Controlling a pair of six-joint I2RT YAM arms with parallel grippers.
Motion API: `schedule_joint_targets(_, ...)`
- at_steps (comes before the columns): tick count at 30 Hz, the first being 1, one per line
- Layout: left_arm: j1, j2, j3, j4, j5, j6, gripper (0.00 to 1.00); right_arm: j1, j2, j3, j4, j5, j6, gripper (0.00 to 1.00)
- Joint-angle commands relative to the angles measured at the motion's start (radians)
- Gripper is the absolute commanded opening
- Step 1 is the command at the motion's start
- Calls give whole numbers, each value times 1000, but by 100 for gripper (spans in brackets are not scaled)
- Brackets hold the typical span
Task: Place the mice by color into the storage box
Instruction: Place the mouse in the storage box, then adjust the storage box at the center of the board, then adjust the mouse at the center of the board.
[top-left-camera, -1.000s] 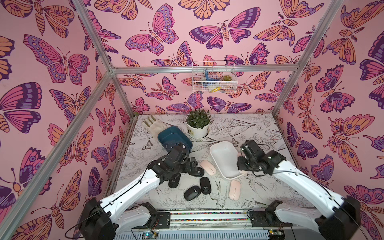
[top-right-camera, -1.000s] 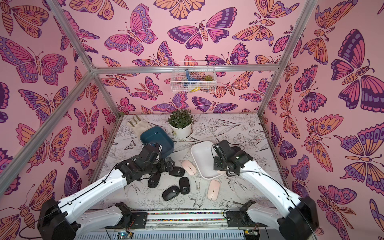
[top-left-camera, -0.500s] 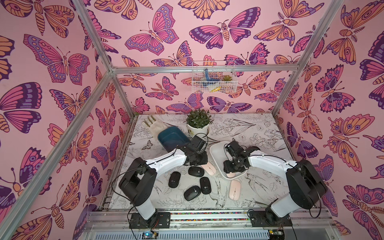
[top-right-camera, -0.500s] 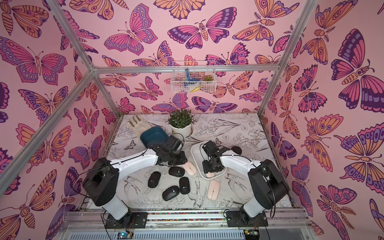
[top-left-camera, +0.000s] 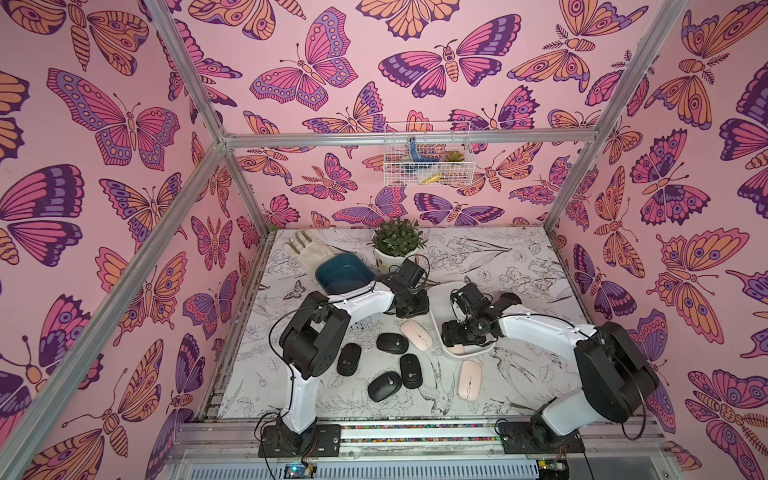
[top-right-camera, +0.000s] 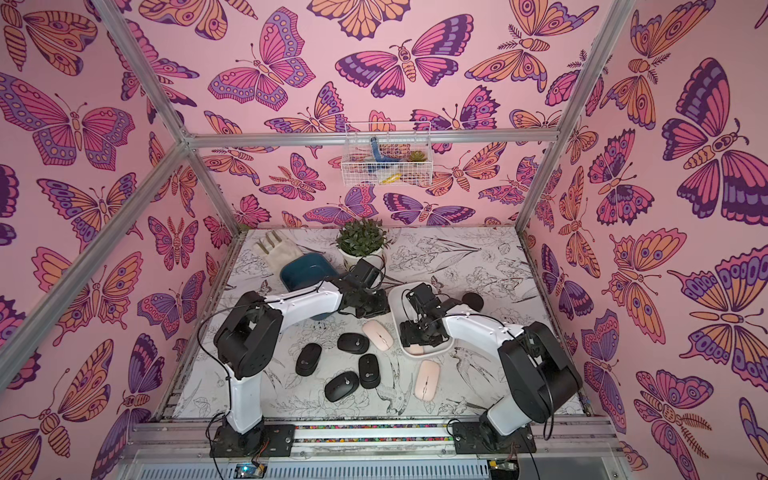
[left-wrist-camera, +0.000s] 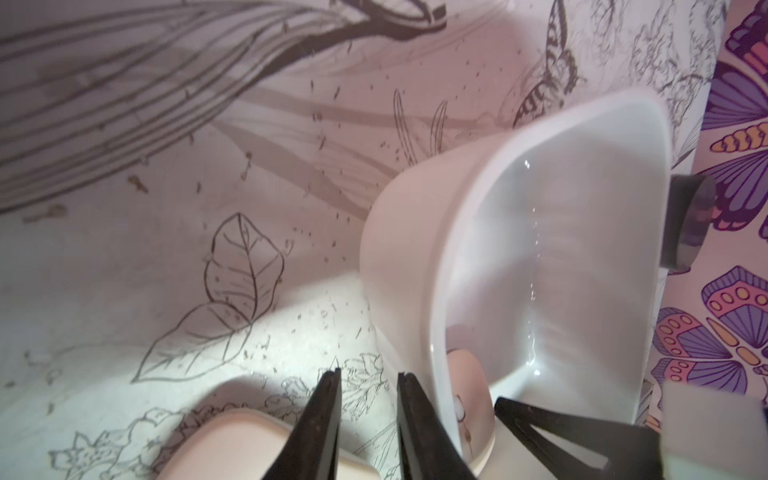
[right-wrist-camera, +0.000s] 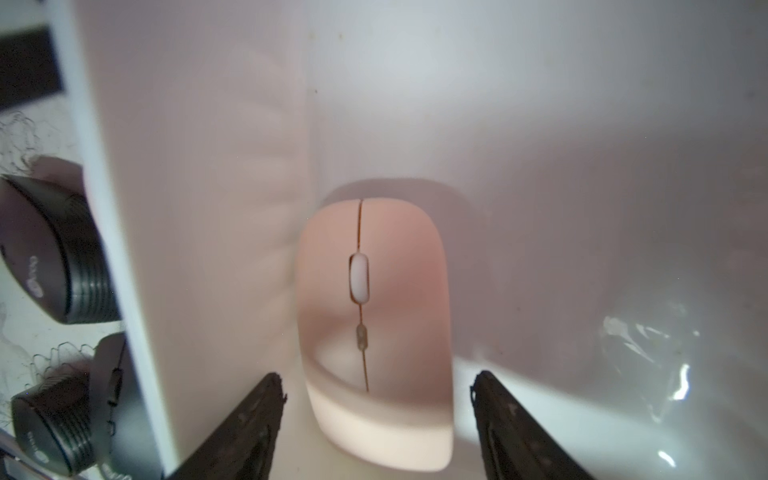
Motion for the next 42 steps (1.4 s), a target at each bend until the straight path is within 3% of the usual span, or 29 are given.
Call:
schedule_joint_targets(1,21,51,64,2,28,21,30,-2,-105,-21,-43,33,64,80)
schedule_joint_targets(6,26,98,132,30,74,28,33,1,-315,-60,-119,41,115,83)
schedule_joint_targets(10,25,119,165,65,123,16,36,24,-474,-97,-223,11,147,78)
schedule_joint_targets(15,38,69,133,78,123,18,43,122,-582,-160,-370,66,236,58)
schedule_joint_targets(21,74,-210,-108,69,24,59,72,323,-648,-275,-395,185,460,28)
schedule_joint_targets(22,73,-266,-148,62,10,69,75,345,-655,-296,-400,210,497,21)
schedule_joint_targets(27,50,-532,-311,20,-59,85,80,389,-651,-364,-367,297,582,8)
schedule_joint_targets(34,1,-772,-387,-105,-130,98,80,413,-469,-387,-210,293,580,2)
schedule_joint_targets(42,-5,-898,-450,-174,-172,73,80,485,-383,-388,-98,293,612,1)
